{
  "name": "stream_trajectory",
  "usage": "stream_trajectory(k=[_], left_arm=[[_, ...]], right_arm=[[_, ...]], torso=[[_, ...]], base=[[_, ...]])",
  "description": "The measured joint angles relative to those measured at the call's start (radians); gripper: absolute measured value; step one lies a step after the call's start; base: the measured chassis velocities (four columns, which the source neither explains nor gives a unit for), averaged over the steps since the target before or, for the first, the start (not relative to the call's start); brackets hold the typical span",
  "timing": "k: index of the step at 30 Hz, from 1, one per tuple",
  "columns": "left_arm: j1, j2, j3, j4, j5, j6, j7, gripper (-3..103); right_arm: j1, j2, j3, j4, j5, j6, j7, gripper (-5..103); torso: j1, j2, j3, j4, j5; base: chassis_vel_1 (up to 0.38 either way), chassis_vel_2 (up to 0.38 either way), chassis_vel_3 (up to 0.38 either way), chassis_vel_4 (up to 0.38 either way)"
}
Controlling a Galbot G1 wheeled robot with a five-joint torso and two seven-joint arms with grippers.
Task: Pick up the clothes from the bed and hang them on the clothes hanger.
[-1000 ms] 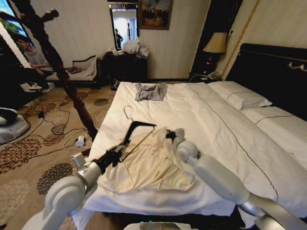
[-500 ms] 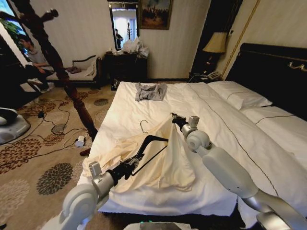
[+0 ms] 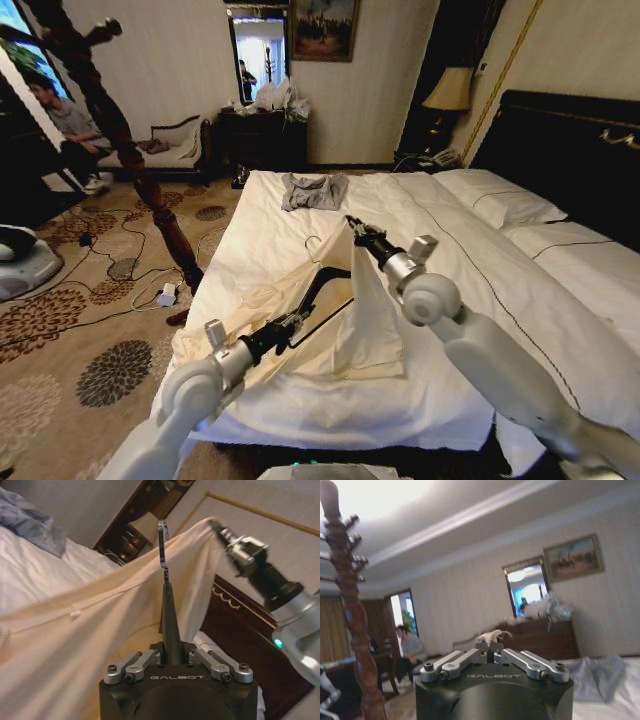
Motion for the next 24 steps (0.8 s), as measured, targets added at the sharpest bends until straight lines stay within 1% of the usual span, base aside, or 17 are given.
stream_trajectory(k=[2,5,6,10,13,16,19,24], left_arm=[[-0.011,-0.004,0.01,0.013,0.008,-0.001,0.005,18],[-0.058,-0.022,0.031,0.057,0.025,-0.015,0.018,18],[-0.058,-0.022,0.031,0.057,0.025,-0.015,0.018,18],[-0.135,-0.049,0.038,0.104,0.035,-0.04,0.03,18],[-0.169,-0.054,0.04,0.127,0.036,-0.046,0.033,18],[-0.216,-0.057,0.05,0.161,0.036,-0.053,0.035,18],[-0.237,-0.057,0.056,0.173,0.037,-0.056,0.038,18],[-0.254,-0.053,0.053,0.179,0.038,-0.061,0.04,18]], right_arm=[[-0.009,-0.006,0.016,0.013,0.009,0.008,-0.007,1],[-0.062,-0.023,0.073,0.065,0.045,0.022,-0.025,1],[-0.062,-0.023,0.073,0.065,0.045,0.022,-0.025,1],[-0.185,-0.042,0.107,0.12,0.041,0.045,-0.06,1],[-0.244,-0.049,0.105,0.137,0.018,0.054,-0.079,1],[-0.302,-0.051,0.081,0.164,-0.016,0.059,-0.108,1],[-0.312,-0.049,0.058,0.176,-0.023,0.059,-0.117,1],[-0.312,-0.05,0.013,0.195,-0.034,0.058,-0.155,1]], torso=[[0.0,0.0,0.0,0.0,0.0],[0.0,0.0,0.0,0.0003,-0.0002],[0.0,0.0,0.0,0.0003,-0.0002],[0.0,0.0,0.0,0.0,-0.0001],[0.0,0.0,0.0,-0.0002,-0.0001],[0.0,0.0,0.0,0.0,-0.0002],[0.0,0.0,0.0,0.0001,-0.0002],[0.0,0.0,0.0,0.0001,-0.0003]], base=[[0.0,0.0,0.0,0.0],[0.0,0.0,0.0,0.0],[0.0,0.0,0.0,0.0],[0.0,0.0,0.0,0.0],[0.0,0.0,0.0,0.0],[0.0,0.0,0.0,0.0],[0.0,0.0,0.0,0.0],[0.0,0.0,0.0,0.0]])
